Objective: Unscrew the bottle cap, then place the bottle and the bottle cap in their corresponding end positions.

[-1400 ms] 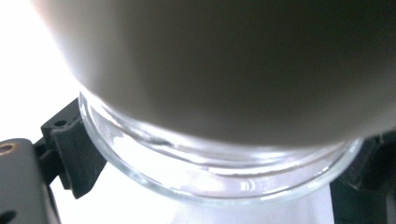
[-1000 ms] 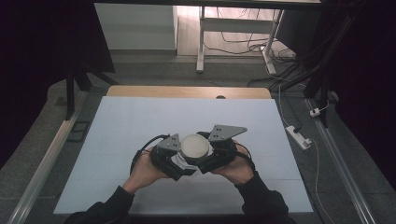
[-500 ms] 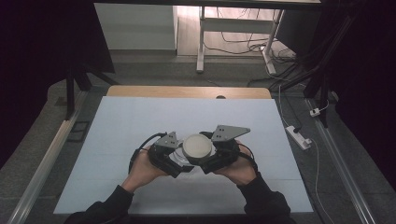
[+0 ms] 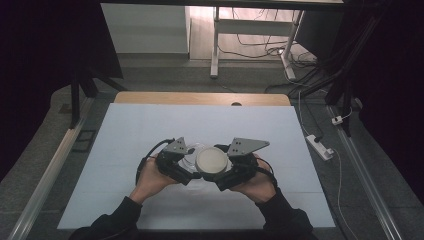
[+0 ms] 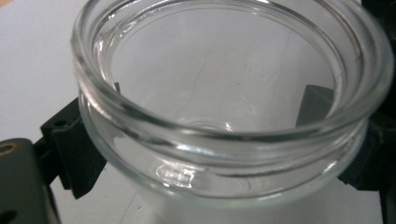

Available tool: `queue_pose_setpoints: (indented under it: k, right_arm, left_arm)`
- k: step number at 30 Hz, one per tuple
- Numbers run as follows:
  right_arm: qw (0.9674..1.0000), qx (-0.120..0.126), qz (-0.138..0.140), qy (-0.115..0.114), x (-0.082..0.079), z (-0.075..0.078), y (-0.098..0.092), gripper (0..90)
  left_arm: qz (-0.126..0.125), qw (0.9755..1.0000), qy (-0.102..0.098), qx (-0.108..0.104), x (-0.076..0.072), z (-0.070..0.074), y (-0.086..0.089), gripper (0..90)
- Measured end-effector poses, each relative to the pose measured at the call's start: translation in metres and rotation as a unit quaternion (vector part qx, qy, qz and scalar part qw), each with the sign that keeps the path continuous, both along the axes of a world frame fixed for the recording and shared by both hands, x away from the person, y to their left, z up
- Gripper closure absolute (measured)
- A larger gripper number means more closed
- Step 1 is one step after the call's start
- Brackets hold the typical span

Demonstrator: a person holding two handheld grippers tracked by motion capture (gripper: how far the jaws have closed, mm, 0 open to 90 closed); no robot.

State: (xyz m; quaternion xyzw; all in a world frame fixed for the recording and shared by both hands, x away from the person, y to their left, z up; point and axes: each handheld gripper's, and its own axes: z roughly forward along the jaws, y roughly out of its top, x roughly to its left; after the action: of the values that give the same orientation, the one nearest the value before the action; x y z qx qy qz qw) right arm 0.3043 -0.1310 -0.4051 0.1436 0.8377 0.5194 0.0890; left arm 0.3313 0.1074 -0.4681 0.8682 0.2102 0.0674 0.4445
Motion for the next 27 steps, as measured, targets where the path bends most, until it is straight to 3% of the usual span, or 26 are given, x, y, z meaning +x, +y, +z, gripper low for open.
queue_pose_setpoints:
  k: [27]
  right_arm:
    - [0.9998,-0.011,0.009,0.013,-0.013,-0.026,0.000,7.6]
  left_arm:
    - [0.034,0.9993,-0.014,-0.006,0.019,0.005,0.008,7.3]
